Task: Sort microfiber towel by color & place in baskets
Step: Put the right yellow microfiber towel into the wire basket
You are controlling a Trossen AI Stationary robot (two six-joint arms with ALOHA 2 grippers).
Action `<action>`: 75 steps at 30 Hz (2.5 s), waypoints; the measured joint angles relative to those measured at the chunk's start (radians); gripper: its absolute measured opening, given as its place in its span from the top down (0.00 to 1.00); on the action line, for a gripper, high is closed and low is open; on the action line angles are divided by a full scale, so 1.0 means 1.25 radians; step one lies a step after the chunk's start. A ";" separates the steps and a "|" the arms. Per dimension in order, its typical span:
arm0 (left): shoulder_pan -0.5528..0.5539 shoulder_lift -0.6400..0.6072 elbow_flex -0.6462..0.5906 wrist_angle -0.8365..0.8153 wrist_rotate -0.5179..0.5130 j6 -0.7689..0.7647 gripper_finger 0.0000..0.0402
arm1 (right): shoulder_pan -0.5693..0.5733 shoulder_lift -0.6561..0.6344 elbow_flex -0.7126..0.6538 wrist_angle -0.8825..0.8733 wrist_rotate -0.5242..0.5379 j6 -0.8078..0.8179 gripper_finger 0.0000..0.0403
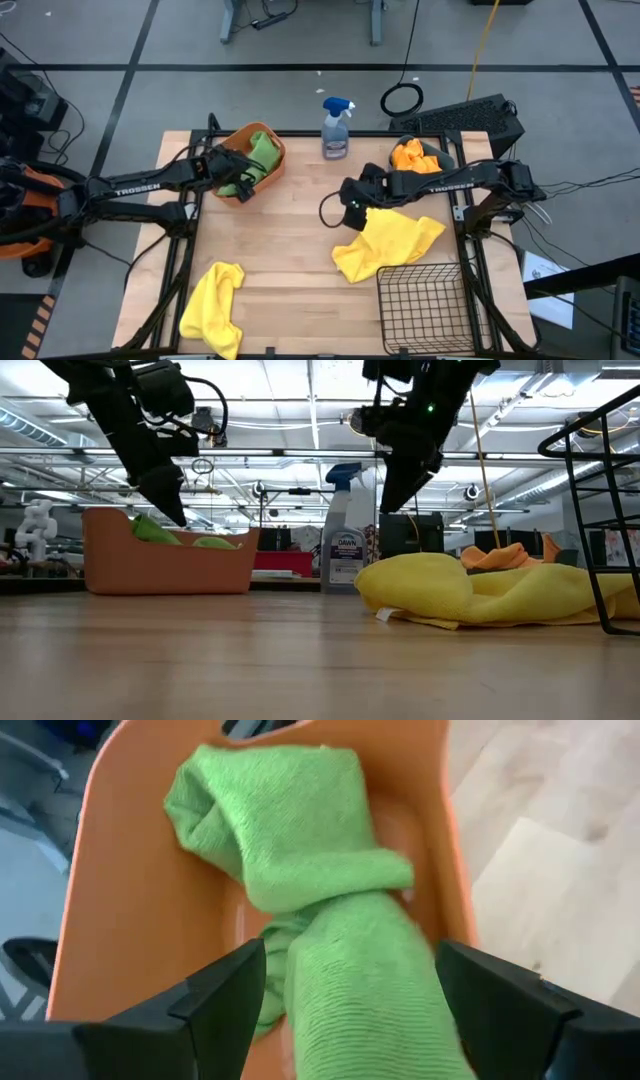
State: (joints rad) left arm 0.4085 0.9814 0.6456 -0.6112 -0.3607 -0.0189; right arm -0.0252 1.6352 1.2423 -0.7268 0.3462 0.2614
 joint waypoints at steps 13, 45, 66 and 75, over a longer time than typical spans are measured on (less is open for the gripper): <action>-0.092 -0.002 0.000 0.066 0.042 -0.044 0.26 | 0.091 0.002 0.000 -0.048 -0.089 0.269 0.32; -0.283 -0.002 0.000 0.069 0.041 -0.100 0.26 | 0.131 0.169 0.017 -0.248 -0.258 0.597 0.24; -0.292 -0.002 0.000 0.068 0.040 -0.076 0.26 | 0.159 0.140 0.047 -0.263 -0.272 0.470 0.24; -0.291 -0.002 0.000 0.071 0.039 -0.033 0.26 | 0.150 0.244 0.047 -0.253 -0.330 0.458 0.17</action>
State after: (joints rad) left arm 0.0442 0.9783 0.6456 -0.5229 -0.3115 -0.0597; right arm 0.1630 1.9398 1.3006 -1.0435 -0.0658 0.8336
